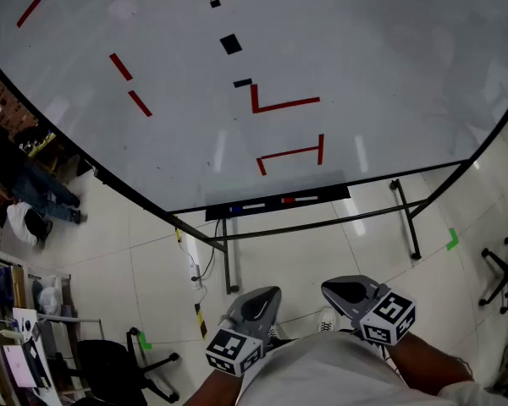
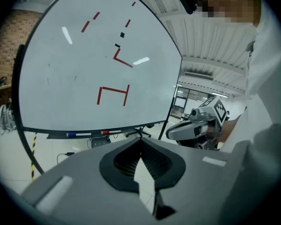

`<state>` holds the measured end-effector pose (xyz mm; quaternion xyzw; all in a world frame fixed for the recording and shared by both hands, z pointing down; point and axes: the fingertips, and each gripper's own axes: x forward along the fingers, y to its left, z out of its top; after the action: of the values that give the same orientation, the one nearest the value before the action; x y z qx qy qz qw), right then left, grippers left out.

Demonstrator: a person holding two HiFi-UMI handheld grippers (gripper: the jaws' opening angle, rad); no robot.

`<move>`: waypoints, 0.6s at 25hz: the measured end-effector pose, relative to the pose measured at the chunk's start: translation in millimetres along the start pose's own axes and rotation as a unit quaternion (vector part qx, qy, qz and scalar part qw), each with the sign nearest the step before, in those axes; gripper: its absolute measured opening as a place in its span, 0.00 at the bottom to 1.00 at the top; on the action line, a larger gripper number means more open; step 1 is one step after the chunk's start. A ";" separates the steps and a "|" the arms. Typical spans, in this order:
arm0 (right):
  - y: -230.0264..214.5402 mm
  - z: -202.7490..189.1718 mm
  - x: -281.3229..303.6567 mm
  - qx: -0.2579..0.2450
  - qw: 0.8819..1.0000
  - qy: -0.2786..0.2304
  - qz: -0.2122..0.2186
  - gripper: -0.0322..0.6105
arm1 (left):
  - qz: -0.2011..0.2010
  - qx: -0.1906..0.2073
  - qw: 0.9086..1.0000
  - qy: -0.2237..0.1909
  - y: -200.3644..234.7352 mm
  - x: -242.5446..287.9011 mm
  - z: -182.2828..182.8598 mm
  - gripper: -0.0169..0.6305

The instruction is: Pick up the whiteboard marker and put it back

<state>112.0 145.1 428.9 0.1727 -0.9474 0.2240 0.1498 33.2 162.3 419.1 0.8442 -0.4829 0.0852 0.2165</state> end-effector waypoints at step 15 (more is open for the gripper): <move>-41.4 -5.0 2.2 0.008 0.999 0.019 0.031 0.05 | 0.067 -0.023 0.997 0.012 32.0 17.7 -5.5 0.05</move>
<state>127.4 112.2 449.4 0.1405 -0.9473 0.2394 0.1597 15.5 136.9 439.4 0.8037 -0.5376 0.0980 0.2355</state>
